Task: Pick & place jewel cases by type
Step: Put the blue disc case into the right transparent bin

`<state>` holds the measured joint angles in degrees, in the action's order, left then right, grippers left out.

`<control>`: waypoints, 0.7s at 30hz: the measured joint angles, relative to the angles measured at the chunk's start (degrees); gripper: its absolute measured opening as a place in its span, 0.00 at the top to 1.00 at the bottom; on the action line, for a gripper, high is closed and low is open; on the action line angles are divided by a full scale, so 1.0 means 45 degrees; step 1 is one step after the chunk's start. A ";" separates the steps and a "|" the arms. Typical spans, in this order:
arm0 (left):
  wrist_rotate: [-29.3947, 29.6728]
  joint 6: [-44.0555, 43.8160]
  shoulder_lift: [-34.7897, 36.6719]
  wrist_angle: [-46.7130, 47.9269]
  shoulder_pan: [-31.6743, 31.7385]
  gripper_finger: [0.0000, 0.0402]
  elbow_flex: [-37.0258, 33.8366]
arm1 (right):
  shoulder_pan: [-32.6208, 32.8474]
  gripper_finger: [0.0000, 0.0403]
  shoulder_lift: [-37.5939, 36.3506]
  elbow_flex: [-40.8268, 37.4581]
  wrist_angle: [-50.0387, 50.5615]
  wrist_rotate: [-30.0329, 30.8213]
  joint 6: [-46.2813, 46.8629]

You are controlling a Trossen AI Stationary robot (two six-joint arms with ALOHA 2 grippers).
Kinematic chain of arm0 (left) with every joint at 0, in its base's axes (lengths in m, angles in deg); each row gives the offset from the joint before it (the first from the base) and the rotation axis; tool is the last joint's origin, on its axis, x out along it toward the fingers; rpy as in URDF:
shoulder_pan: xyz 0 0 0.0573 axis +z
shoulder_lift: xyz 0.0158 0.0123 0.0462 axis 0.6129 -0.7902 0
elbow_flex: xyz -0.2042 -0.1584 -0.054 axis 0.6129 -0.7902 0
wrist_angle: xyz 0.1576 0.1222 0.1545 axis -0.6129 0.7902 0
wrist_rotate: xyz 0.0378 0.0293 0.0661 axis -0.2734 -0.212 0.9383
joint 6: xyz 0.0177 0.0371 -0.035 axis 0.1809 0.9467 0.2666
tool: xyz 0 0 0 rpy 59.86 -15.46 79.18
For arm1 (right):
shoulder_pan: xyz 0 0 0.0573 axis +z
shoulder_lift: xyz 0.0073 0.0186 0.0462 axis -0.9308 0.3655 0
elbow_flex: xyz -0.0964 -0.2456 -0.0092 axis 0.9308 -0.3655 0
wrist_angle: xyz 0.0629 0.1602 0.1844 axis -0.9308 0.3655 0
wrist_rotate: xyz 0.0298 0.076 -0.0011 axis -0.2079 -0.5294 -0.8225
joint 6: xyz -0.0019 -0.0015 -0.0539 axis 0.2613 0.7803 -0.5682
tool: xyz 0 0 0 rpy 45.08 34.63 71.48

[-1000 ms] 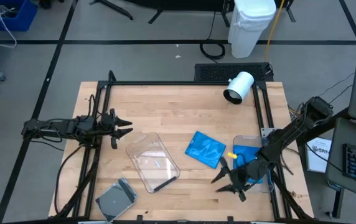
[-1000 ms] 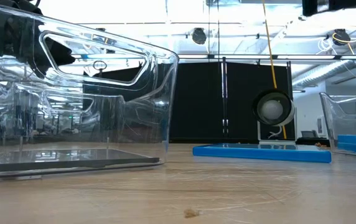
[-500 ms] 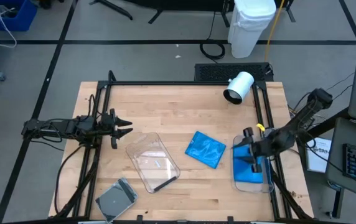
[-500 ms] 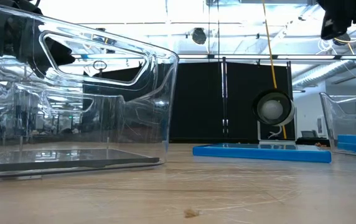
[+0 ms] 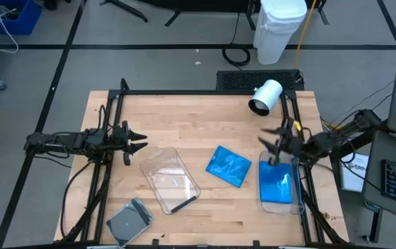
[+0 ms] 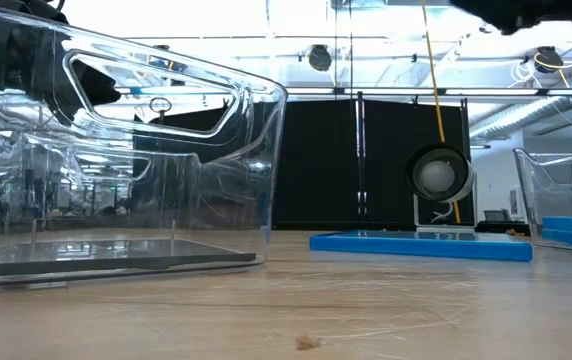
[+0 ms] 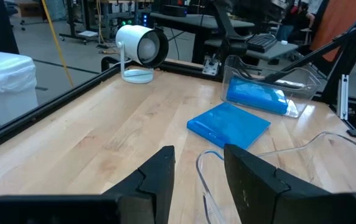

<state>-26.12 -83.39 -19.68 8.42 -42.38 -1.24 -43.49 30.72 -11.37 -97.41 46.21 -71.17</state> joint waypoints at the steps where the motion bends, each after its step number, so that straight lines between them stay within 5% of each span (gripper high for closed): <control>1: -0.0001 -0.0005 0.0000 0.0000 0.0001 0.64 0.0000 | -0.0491 0.70 0.0285 0.0588 0.1102 -0.0097 0.0324; 4: -0.0001 -0.0005 0.0005 0.0000 0.0001 0.64 0.0000 | -0.2135 0.80 0.1626 0.2106 0.3814 -0.2142 0.2049; 8: -0.0001 0.0000 0.0005 0.0000 0.0001 0.64 0.0000 | -0.4387 0.97 0.4444 0.3325 0.4392 -0.5765 0.2571; 15: 0.0000 -0.0002 0.0005 0.0000 -0.0001 0.64 0.0000 | -0.7920 1.00 1.0015 0.6864 0.8285 -1.1908 0.3163; 21: -0.0001 -0.0005 0.0005 0.0000 -0.0002 0.64 0.0000 | -0.7803 1.00 1.3306 0.8501 1.0828 -1.2759 0.3070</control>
<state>-26.13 -83.41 -19.66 8.42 -42.39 -1.24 -78.61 90.59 26.88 -48.69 -11.20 -57.35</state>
